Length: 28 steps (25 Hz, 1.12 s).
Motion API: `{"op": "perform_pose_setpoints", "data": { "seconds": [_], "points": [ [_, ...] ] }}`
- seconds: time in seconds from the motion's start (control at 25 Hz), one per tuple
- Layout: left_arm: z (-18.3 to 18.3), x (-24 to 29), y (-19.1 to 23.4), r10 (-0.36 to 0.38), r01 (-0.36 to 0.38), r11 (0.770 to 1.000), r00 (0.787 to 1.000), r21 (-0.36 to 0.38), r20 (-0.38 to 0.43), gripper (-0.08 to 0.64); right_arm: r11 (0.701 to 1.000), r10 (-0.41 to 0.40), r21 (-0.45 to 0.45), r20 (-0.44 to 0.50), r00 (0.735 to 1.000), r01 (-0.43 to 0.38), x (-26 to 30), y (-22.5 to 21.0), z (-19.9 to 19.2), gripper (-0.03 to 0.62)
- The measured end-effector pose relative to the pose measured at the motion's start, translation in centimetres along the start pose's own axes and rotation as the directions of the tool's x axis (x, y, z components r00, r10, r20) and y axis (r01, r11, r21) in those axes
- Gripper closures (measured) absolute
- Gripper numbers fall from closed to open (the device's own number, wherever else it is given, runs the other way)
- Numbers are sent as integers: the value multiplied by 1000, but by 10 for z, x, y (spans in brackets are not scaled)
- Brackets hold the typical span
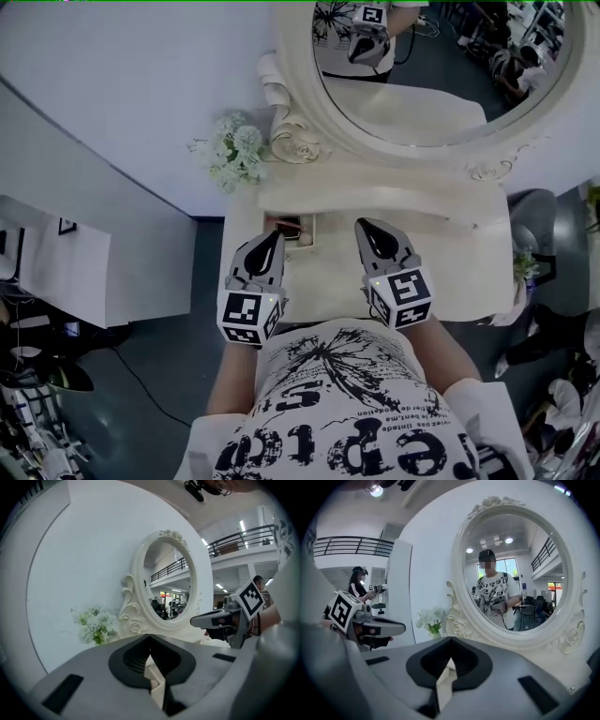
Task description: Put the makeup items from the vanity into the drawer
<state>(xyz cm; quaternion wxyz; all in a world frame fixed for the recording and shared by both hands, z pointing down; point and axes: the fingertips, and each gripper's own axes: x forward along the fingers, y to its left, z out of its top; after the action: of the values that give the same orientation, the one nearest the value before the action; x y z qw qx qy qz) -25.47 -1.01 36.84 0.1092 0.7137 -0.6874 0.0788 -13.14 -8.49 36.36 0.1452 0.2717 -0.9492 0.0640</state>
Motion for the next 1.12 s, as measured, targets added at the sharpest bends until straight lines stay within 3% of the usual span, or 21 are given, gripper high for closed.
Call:
{"op": "perform_pose_setpoints", "data": {
  "seconds": [0.44,1.12],
  "points": [
    [36,17,-49,-55,54,998,998,44,21,538,998,-68,9,128,989,67,-52,-48,8,575],
    [42,15,-59,-48,46,998,998,50,40,540,996,-82,48,133,988,77,-58,-65,5,575]
  ]
}}
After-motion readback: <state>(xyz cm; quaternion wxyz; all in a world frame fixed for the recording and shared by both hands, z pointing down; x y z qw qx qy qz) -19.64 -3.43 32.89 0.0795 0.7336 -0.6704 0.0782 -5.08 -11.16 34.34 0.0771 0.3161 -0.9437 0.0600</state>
